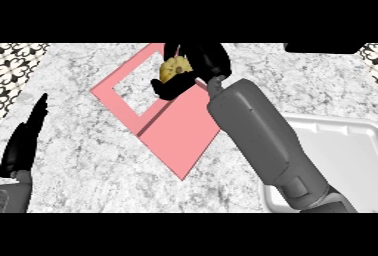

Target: Pick the squash from the tray and place it in the cardboard box

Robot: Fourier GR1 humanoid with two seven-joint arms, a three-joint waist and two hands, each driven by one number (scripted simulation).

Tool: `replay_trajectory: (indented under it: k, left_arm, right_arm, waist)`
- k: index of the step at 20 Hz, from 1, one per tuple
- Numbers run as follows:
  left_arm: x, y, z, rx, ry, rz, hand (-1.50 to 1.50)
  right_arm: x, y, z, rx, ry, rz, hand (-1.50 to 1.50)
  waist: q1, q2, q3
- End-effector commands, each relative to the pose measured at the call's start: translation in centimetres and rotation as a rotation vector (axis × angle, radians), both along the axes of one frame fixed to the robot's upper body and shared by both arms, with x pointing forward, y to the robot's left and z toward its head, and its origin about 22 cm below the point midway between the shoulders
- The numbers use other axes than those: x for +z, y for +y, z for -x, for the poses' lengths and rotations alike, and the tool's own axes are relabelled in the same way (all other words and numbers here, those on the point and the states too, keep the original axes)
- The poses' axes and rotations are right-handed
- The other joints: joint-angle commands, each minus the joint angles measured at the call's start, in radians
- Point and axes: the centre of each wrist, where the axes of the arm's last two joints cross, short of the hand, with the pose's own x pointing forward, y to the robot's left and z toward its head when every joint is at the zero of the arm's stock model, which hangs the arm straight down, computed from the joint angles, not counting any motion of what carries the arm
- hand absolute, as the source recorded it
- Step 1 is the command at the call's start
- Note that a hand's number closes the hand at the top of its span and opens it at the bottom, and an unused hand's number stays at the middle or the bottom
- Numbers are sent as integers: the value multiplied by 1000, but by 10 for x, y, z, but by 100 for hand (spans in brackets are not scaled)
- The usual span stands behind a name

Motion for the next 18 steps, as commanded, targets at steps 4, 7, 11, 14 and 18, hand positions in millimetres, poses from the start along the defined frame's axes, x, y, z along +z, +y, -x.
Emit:
replay_trajectory:
  k: [4, 7, 11, 14, 18]
  left_arm:
    - [7, -7, -9, -16, -13, -16, 0]
    - [-4, -8, -3, -40, 1, 1, 0]
    - [2, -9, -16, -68, -8, -11, 0]
    - [-1, -26, -16, -46, -22, -1, 0]
    - [-2, -21, -15, -38, -9, 3, 0]
  right_arm:
    - [-31, 12, -23, -150, 14, 44, 150]
    - [-57, -1, -25, -153, 181, -9, -150]
    - [-50, 6, -28, -159, 199, -59, -150]
    - [-57, 7, -26, -120, 191, -92, -150]
    - [-66, 0, -26, -96, 61, -201, -150]
  waist:
    - [28, 9, -1]
    - [44, 12, 0]
    - [63, 18, -1]
    - [56, 13, 0]
    - [44, 14, 0]
